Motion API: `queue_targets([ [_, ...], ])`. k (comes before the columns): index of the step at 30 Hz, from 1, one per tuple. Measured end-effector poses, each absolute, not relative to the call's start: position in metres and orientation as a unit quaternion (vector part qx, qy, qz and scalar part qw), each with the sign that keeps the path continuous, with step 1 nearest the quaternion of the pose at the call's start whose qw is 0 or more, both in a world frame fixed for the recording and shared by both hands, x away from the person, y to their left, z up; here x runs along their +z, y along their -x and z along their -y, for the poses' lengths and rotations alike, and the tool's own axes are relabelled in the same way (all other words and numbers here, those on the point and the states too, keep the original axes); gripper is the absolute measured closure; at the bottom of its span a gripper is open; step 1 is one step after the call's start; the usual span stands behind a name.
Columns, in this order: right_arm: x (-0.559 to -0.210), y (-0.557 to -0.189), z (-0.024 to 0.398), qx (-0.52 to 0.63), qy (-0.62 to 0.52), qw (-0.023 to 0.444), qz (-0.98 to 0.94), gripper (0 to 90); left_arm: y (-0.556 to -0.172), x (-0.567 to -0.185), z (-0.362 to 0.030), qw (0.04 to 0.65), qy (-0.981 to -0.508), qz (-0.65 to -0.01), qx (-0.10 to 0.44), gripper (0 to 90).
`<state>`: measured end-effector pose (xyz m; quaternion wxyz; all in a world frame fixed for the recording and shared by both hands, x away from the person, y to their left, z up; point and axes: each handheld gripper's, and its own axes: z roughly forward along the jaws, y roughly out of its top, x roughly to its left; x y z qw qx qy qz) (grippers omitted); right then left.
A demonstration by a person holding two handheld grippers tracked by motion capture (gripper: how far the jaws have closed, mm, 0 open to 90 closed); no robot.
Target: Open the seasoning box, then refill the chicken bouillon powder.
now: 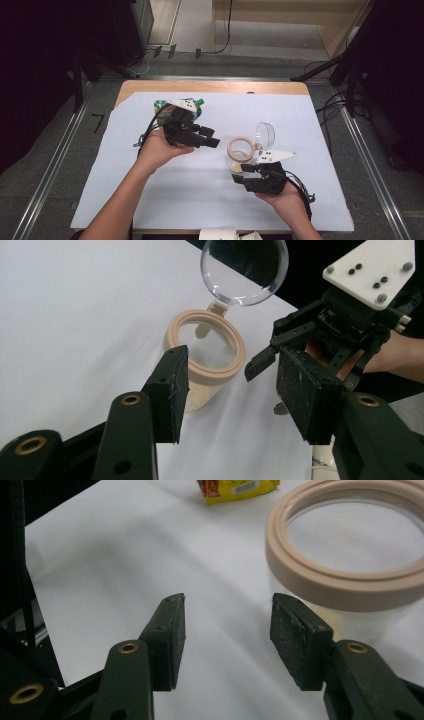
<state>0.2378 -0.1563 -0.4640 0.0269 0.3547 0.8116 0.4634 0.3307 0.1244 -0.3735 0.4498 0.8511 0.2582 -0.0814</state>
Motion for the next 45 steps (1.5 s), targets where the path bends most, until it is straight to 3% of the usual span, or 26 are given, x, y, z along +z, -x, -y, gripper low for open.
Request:
queue_targets([
  [22, -0.468, -0.238, 0.144, 0.442, -0.327, 0.027, -0.835, 48.3, -0.333, -0.348, -0.192, 0.463, -0.834, -0.298, -0.039, 39.3],
  [45, -0.47, -0.238, 0.138, 0.437, -0.314, 0.025, -0.842, 47.4, -0.343, -0.357, -0.276, 0.459, -0.802, -0.382, 0.001, 40.3],
])
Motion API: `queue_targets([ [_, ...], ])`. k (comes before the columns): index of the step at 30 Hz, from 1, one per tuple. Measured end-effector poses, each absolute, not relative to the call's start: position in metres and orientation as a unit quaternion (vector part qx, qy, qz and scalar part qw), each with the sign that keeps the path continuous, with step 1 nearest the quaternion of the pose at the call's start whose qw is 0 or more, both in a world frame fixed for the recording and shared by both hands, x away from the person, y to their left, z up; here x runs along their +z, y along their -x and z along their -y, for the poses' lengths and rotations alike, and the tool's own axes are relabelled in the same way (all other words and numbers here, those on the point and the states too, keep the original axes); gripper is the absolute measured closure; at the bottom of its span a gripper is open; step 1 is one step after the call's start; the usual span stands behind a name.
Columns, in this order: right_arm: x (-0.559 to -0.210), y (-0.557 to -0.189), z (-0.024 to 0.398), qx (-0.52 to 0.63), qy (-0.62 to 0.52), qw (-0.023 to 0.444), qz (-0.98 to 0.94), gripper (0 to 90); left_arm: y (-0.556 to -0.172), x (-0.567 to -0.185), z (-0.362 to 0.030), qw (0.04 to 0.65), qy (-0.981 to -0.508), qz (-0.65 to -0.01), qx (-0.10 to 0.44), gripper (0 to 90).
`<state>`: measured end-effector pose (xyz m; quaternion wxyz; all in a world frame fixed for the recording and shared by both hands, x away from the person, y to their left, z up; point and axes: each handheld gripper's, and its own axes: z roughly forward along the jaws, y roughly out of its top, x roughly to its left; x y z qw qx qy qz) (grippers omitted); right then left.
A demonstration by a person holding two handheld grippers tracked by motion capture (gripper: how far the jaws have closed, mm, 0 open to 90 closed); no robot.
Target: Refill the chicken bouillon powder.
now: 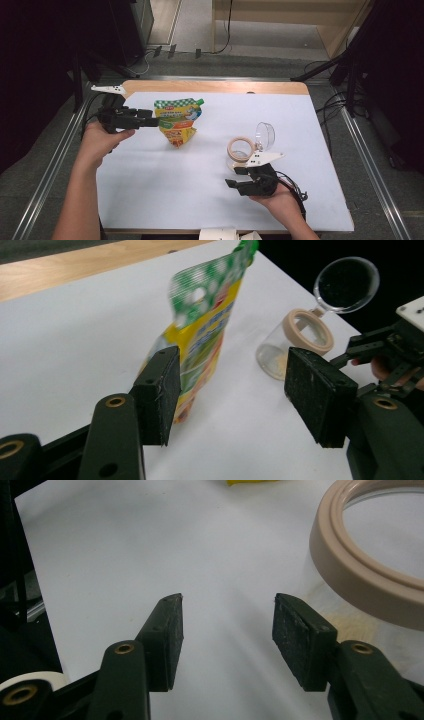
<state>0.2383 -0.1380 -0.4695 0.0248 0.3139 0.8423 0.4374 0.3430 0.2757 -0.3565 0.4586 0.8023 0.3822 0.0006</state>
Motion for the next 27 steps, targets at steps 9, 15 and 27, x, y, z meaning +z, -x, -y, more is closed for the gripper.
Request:
queue_targets([
  [9, -0.47, -0.239, 0.136, 0.437, -0.311, 0.028, -0.844, 47.3, -0.354, -0.373, -0.274, 0.451, -0.805, -0.386, -0.005, 39.2],
  [15, -0.471, -0.238, 0.133, 0.437, -0.306, 0.026, -0.845, 47.3, -0.362, -0.384, -0.261, 0.446, -0.808, -0.384, 0.002, 38.8],
  [27, -0.471, -0.233, 0.112, 0.446, -0.279, 0.015, -0.85, 45.8, -0.371, -0.403, -0.237, 0.437, -0.816, -0.378, 0.016, 58.9],
])
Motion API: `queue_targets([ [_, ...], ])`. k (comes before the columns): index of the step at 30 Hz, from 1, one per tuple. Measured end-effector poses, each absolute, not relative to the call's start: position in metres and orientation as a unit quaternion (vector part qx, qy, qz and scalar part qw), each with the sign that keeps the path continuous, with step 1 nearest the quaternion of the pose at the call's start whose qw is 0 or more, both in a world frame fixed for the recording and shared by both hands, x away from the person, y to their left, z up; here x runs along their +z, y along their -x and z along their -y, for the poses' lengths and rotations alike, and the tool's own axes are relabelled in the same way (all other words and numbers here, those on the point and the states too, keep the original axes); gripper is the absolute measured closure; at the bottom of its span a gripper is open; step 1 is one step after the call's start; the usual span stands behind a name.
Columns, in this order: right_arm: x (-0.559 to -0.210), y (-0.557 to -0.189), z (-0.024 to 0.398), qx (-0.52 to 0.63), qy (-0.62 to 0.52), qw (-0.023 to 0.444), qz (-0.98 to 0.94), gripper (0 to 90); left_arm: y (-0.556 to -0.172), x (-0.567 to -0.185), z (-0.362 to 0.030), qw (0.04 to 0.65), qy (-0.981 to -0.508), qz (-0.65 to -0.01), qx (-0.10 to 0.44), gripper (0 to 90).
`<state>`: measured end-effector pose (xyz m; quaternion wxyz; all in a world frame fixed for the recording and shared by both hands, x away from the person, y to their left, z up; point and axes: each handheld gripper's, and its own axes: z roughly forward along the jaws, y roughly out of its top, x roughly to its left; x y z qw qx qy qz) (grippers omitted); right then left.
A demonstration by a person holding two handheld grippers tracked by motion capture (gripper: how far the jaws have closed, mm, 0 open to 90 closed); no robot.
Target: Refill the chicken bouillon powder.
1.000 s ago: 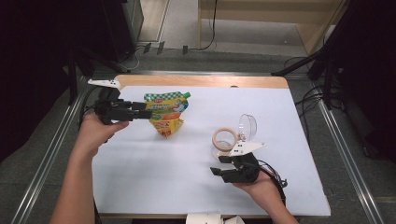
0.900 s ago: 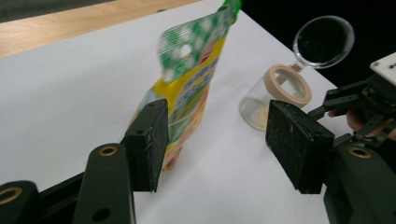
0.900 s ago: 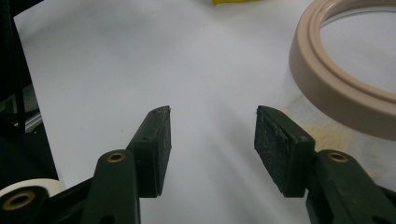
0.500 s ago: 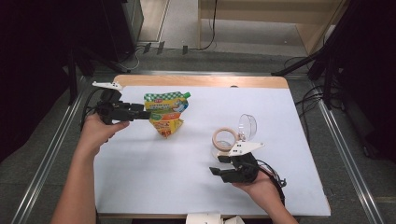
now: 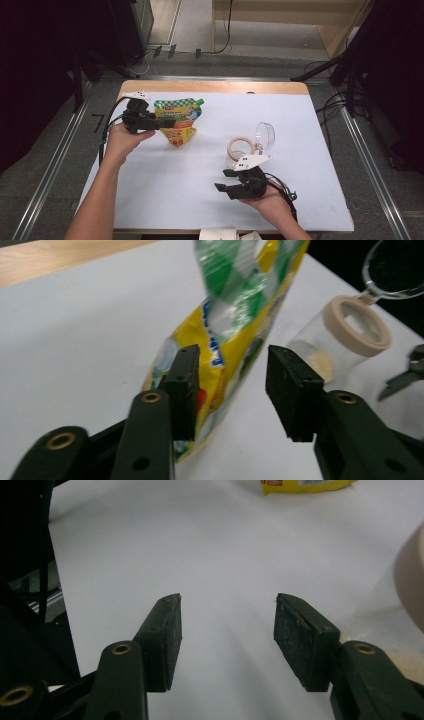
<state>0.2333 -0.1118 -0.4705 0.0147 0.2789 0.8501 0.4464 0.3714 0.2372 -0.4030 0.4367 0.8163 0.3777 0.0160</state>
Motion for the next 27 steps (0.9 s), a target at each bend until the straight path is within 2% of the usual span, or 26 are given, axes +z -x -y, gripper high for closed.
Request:
queue_targets([
  [2, -0.469, -0.233, 0.107, 0.45, -0.271, 0.015, -0.85, 45.6, -0.375, -0.406, -0.24, 0.451, -0.803, -0.39, -0.006, 61.5],
  [13, -0.456, -0.247, 0.08, 0.477, -0.267, 0.001, -0.837, 45.1, -0.375, -0.411, -0.238, 0.468, -0.79, -0.396, -0.006, 77.2],
  [18, -0.462, -0.252, 0.067, 0.475, -0.261, 0.022, -0.84, 45.1, -0.373, -0.412, -0.235, 0.466, -0.793, -0.393, 0.005, 89.6],
  [27, -0.476, -0.245, 0.065, 0.47, -0.259, 0.032, -0.843, 45.2, -0.37, -0.407, -0.231, 0.449, -0.805, -0.387, 0.022, 90.0],
])
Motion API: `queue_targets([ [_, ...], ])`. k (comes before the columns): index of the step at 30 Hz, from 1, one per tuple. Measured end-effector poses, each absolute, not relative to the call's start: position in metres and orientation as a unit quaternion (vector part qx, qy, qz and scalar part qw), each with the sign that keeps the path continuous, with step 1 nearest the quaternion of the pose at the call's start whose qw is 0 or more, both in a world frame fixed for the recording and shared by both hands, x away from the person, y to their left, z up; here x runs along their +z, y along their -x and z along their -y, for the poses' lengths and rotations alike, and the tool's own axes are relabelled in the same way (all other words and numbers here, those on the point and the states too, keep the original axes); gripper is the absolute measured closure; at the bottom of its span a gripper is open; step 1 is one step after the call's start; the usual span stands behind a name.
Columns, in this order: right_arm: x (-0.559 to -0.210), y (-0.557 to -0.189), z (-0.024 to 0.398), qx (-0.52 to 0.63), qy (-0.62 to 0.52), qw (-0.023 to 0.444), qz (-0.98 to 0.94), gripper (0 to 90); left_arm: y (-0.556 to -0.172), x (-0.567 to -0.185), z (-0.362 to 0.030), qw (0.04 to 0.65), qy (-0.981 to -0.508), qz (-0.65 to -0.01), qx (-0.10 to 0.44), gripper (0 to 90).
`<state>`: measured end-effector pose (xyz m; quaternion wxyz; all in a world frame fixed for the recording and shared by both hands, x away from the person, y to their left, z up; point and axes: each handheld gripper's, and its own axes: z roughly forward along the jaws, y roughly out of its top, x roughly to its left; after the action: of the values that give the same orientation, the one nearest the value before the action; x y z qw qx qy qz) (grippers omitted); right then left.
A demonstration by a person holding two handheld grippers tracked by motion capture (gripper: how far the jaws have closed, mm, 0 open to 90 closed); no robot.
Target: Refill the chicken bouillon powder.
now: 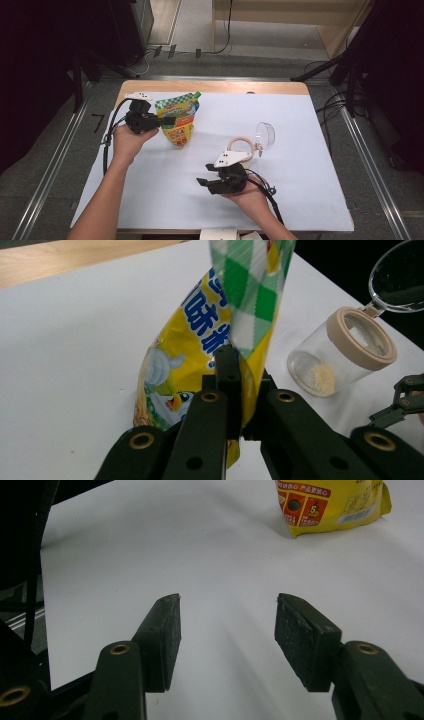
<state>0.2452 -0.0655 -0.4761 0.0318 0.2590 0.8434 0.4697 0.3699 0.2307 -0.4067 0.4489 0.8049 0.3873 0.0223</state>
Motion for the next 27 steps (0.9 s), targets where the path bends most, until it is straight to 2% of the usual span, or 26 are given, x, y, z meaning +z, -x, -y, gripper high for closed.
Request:
queue_targets([
  [10, -0.48, -0.244, 0.065, 0.466, -0.262, 0.029, -0.845, 44.6, -0.365, -0.388, -0.229, 0.43, -0.816, -0.385, 0.005, 90.0],
  [23, -0.485, -0.244, 0.063, 0.459, -0.267, 0.03, -0.847, 45.0, -0.343, -0.351, -0.207, 0.44, -0.837, -0.325, 0.0, 90.0],
  [27, -0.486, -0.245, 0.064, 0.46, -0.274, 0.027, -0.844, 45.7, -0.335, -0.34, -0.197, 0.446, -0.841, -0.306, -0.016, 90.0],
])
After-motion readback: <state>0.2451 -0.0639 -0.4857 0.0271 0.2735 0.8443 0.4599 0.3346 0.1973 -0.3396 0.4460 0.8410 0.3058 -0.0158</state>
